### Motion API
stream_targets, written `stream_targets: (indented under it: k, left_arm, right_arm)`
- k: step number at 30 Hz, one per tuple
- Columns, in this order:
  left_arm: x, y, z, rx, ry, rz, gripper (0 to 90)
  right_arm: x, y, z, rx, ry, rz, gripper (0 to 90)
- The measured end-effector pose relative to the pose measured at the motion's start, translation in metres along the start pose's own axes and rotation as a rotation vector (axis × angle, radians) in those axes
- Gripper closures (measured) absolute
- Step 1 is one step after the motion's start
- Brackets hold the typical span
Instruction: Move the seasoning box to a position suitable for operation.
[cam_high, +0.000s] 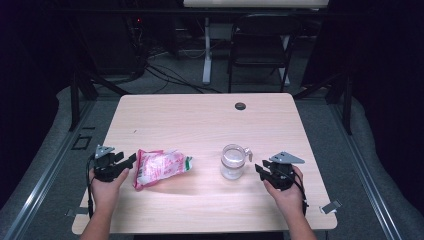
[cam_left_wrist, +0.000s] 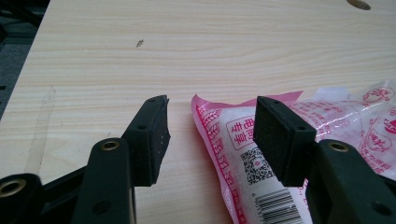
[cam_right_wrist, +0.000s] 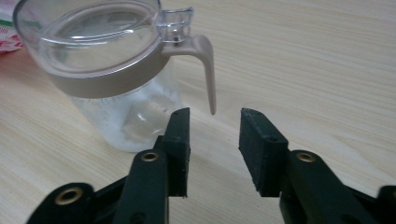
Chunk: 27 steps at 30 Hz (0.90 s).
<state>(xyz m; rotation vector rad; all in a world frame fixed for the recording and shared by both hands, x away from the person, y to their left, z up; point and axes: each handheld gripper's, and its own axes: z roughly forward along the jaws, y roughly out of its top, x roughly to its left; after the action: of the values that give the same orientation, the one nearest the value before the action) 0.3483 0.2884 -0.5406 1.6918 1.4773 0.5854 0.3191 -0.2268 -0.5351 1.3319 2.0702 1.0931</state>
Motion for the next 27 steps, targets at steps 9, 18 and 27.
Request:
stream_targets:
  k: [9, 18, 27]
  left_arm:
    - [0.004, -0.005, -0.009, -0.007, 0.009, -0.012, 45.5]
    - [0.014, -0.013, -0.023, -0.008, 0.037, -0.035, 45.5]
    - [0.030, -0.027, -0.046, -0.022, 0.085, -0.079, 45.4]
  right_arm:
    - [0.000, 0.003, 0.013, 0.033, 0.037, 0.012, 70.9]
    - [0.000, 0.009, 0.036, 0.068, 0.024, 0.006, 74.1]
    - [-0.003, 0.019, 0.061, 0.097, 0.016, 0.029, 76.0]
